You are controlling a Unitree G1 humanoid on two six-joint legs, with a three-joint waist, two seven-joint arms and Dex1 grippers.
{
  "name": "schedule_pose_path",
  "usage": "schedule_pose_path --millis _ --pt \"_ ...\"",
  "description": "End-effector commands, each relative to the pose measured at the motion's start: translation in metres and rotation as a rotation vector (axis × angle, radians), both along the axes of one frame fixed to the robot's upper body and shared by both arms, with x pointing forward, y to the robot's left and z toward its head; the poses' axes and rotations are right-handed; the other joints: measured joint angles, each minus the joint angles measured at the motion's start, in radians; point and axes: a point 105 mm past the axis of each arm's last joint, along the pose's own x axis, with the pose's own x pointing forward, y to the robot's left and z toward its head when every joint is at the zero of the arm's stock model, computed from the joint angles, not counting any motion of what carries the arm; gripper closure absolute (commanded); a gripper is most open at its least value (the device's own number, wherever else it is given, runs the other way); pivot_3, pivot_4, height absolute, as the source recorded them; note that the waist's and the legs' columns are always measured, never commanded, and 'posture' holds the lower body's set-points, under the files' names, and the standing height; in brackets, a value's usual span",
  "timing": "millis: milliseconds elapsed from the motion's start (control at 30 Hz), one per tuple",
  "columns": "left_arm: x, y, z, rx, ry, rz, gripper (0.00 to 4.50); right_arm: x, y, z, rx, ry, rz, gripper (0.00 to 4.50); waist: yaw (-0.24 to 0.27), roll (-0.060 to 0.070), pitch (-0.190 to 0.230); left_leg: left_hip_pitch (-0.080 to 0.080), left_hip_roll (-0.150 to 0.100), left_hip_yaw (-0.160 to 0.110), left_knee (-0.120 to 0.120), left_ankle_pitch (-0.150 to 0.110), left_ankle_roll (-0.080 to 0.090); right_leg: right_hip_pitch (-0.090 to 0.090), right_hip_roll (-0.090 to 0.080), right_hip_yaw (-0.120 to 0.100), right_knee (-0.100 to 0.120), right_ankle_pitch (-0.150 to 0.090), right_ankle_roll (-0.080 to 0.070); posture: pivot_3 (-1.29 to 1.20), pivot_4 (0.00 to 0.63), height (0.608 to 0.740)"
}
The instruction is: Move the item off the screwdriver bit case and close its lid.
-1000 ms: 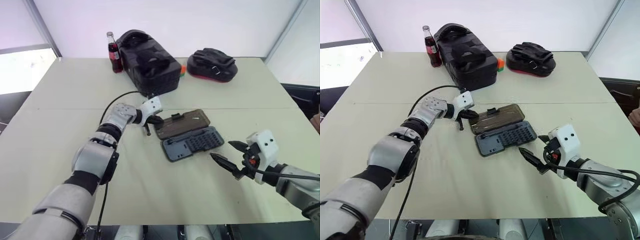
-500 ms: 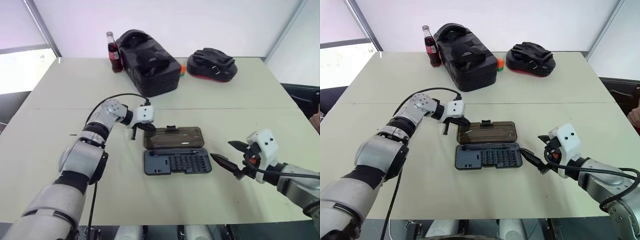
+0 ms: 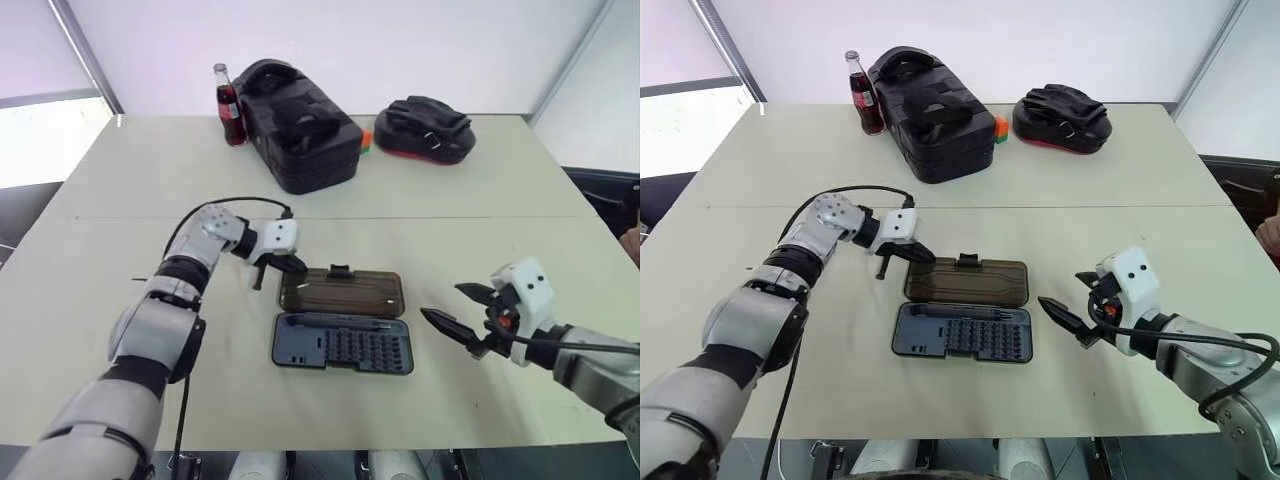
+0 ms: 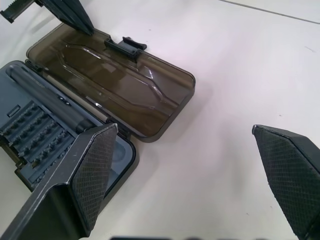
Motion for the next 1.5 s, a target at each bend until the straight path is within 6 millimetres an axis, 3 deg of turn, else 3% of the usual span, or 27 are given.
schedule_pose_path --millis 33,300,633,933,1300,1500 --pt "-0.006 0.007 -0.005 0.020 0.054 0.001 4.48 0.003 0.001 0.005 -0.001 -0.030 0.010 0.00 0.001 0.000 0.000 0.000 0.000 0.000 0.000 0.000 0.000 0.000 0.000 0.000 0.000 0.000 0.000 0.00 0.150 0.740" --pt "-0.009 0.018 -0.005 0.023 0.065 0.044 4.48 0.010 0.003 0.004 0.003 -0.027 0.031 0.00 -0.011 0.000 0.000 0.001 0.001 0.000 0.000 0.000 0.000 0.000 0.001 0.000 0.001 0.000 0.000 0.00 0.150 0.740" --pt "-0.009 0.017 -0.005 0.002 0.064 0.075 4.48 0.008 0.004 0.006 0.003 -0.027 0.052 0.00 -0.019 0.000 0.000 0.001 0.001 0.000 0.000 0.000 0.000 0.000 0.000 0.000 0.001 0.000 0.000 0.00 0.150 0.740" --pt "-0.008 0.018 -0.006 -0.009 0.088 0.093 4.48 -0.025 0.017 0.030 0.014 -0.032 0.197 0.00 -0.018 0.000 0.000 0.002 0.002 0.000 0.000 0.000 0.000 0.001 0.000 0.000 0.001 0.000 0.000 0.00 0.150 0.740" --pt "-0.006 0.018 -0.007 -0.054 0.141 0.156 4.48 -0.022 0.015 0.019 -0.004 -0.008 0.170 0.00 -0.018 0.000 0.000 0.003 0.002 0.000 0.000 0.000 0.000 0.002 0.000 0.001 0.002 0.000 0.000 0.00 0.150 0.740" --pt "-0.004 0.018 0.000 -0.152 0.185 0.218 1.50 -0.020 0.015 0.015 -0.005 0.002 0.170 0.00 -0.018 0.000 0.000 0.003 0.002 0.000 0.000 0.000 0.000 0.002 0.000 0.001 0.002 0.000 0.000 0.00 0.150 0.740"
